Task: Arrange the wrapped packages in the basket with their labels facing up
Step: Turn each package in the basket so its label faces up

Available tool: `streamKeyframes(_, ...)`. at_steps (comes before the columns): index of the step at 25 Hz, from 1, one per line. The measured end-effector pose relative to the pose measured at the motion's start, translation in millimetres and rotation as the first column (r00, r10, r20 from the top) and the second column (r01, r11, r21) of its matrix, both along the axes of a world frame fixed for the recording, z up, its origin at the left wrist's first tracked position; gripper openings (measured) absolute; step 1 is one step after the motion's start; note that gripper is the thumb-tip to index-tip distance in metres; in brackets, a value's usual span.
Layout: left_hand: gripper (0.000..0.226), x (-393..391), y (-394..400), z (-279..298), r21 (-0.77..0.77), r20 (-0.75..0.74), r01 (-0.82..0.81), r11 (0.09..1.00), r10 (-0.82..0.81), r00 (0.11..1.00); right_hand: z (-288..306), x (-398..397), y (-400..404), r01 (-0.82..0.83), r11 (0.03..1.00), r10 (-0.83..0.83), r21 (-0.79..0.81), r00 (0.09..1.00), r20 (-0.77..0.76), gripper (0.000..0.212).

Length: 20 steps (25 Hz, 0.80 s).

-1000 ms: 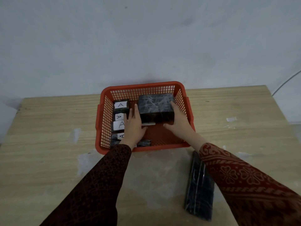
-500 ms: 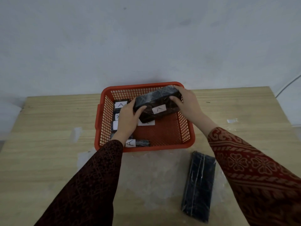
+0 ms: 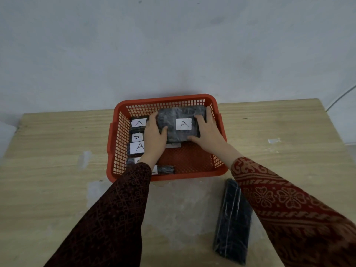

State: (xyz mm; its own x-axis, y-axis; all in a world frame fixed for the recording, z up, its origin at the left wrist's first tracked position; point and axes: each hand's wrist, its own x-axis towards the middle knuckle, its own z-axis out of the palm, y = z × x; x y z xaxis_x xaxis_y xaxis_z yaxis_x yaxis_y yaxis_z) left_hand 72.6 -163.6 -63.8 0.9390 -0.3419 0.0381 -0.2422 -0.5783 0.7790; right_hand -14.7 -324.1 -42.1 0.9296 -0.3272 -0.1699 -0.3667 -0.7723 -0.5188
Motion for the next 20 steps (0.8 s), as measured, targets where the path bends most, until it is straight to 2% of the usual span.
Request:
streamKeyframes(3,0.059,-15.0,-1.5,-12.7,0.122,-0.054,0.105,0.987,-0.099,0.994,-17.5,3.9,0.3,-0.104,0.989,0.09,-0.101,0.986,-0.141,0.075)
streamKeyframes(5,0.065,-23.9,0.8,-22.4,0.303,0.017,0.165,0.939,-0.179,0.984,-27.1,5.4,1.6,-0.151,0.961,0.112,-0.231,0.979,-0.172,0.068)
streamKeyframes(7,0.068,-25.3,3.3,-27.9,0.478,0.132,0.189,0.858,-0.283,0.95,-30.9,5.0,6.9,-0.126,0.943,0.082,-0.307,0.985,-0.152,0.064)
streamKeyframes(11,0.07,-15.6,3.0,-24.1,0.614,0.118,0.218,0.759,-0.361,0.925,-19.5,-6.1,26.0,-0.029,0.948,0.012,-0.317,0.998,-0.057,0.054)
streamKeyframes(14,0.065,-12.4,-4.5,-8.8,0.638,0.121,0.199,0.744,-0.352,0.928,3.5,-42.8,40.0,-0.046,0.993,0.059,-0.108,0.991,0.121,0.039)
streamKeyframes(16,0.047,-19.2,-10.2,8.1,0.621,0.203,0.178,0.763,-0.376,0.904,16.3,-84.4,47.1,-0.044,0.999,0.049,-0.024,0.962,0.269,0.029)
streamKeyframes(18,0.029,-33.6,-16.5,23.2,0.559,0.246,0.191,0.807,-0.382,0.891,18.9,-128.4,48.9,0.039,0.999,-0.04,0.009,0.929,0.368,0.026)
streamKeyframes(20,0.022,-60.6,-20.7,37.3,0.413,0.267,0.245,0.877,-0.373,0.888,13.4,-170.9,46.7,0.224,0.971,-0.239,0.083,0.899,0.367,0.028)
